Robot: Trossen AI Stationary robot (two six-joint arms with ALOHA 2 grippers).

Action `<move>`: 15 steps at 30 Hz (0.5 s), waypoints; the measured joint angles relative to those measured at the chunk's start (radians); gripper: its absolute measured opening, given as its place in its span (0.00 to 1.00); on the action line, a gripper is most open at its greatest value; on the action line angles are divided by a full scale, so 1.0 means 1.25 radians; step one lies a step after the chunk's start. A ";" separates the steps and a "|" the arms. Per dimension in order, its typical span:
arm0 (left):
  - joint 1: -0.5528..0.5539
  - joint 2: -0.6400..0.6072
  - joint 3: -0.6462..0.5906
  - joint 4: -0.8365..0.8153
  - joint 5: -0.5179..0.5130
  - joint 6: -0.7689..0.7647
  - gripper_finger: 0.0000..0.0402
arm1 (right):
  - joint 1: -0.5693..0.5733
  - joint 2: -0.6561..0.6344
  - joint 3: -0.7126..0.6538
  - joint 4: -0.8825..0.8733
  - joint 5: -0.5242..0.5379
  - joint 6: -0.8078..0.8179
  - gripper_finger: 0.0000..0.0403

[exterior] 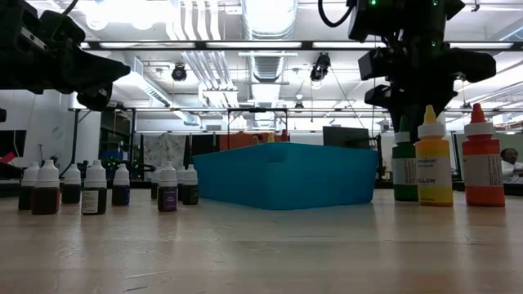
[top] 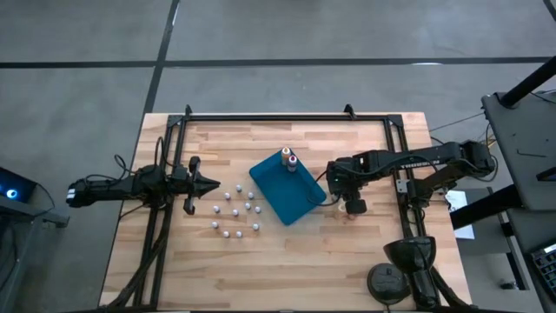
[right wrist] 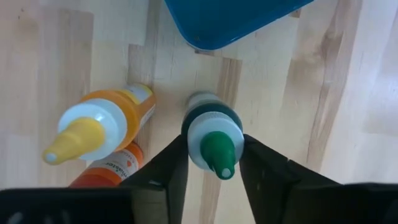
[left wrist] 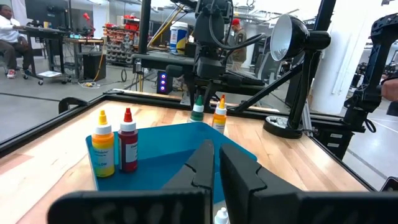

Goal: Pick & Place food coloring
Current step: Put the green food coloring bottle into the blue bin

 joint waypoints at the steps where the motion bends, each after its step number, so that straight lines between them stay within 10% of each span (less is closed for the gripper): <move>1: 0.000 0.000 0.000 0.000 0.000 0.000 0.00 | 0.000 0.000 0.000 0.001 0.000 0.000 0.27; 15: 0.000 0.000 0.000 0.000 0.000 0.000 0.00 | -0.001 0.000 0.058 -0.013 0.000 0.006 0.26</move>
